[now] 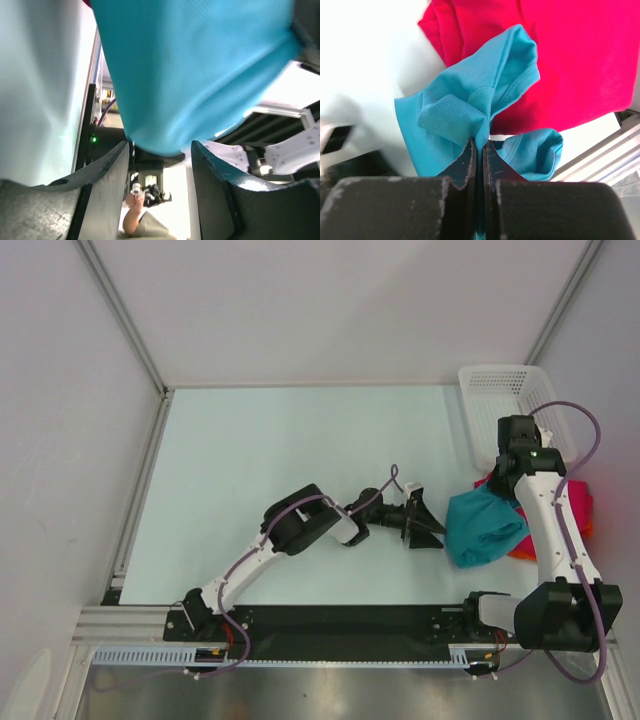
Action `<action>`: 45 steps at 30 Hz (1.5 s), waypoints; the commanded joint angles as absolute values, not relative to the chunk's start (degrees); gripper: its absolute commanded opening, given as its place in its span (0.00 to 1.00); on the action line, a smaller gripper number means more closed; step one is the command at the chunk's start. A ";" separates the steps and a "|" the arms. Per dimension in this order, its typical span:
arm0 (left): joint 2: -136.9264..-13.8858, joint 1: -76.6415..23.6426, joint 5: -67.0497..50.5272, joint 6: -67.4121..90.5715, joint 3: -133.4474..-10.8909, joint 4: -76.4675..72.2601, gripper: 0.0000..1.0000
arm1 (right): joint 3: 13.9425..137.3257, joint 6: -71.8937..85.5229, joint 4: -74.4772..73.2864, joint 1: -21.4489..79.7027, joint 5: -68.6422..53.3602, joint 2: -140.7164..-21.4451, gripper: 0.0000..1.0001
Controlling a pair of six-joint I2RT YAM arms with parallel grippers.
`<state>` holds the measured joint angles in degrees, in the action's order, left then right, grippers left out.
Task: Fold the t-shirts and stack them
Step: Put the neatly folded tshirt into the corner of the board with the right arm
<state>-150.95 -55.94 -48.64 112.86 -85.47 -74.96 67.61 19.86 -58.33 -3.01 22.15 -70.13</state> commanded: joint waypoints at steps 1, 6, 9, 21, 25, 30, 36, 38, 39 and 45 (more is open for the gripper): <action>-148.54 -49.32 -48.34 129.47 -74.63 -98.87 0.58 | 68.73 20.39 -57.04 -3.95 25.13 -69.96 0.00; -143.62 -44.66 -51.15 126.30 -67.42 -98.96 0.58 | 69.69 19.95 -56.78 -5.44 25.66 -71.36 0.00; -141.51 -42.90 -51.68 125.33 -64.69 -98.96 0.58 | 71.36 18.99 -56.78 -7.38 27.06 -72.24 0.00; -138.60 -39.90 -53.00 124.45 -62.32 -98.96 0.58 | 78.22 17.84 -54.32 -15.11 31.46 -76.81 0.00; -138.87 -39.20 -53.70 124.10 -61.70 -98.96 0.58 | 80.59 17.75 -53.09 -15.56 32.78 -76.29 0.00; -139.13 -38.23 -54.23 124.28 -61.79 -98.96 0.58 | 82.88 17.40 -53.09 -16.52 34.10 -76.47 0.00; -139.22 -37.62 -54.67 124.45 -62.05 -99.05 0.58 | 84.72 16.70 -52.47 -18.37 33.23 -77.43 0.00; -139.31 -37.53 -54.58 124.45 -61.96 -99.05 0.58 | 83.94 17.05 -52.73 -18.98 31.65 -78.48 0.00; -139.31 -37.53 -54.67 124.45 -61.88 -99.05 0.58 | 83.59 17.31 -52.82 -19.07 31.38 -78.92 0.00; -139.57 -37.27 -55.19 123.93 -61.26 -99.05 0.58 | 79.19 18.37 -52.91 -19.25 30.85 -78.75 0.04</action>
<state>-138.76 -38.41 -54.48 110.59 -63.64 -76.60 80.38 17.52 -53.91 -18.87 30.79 -79.22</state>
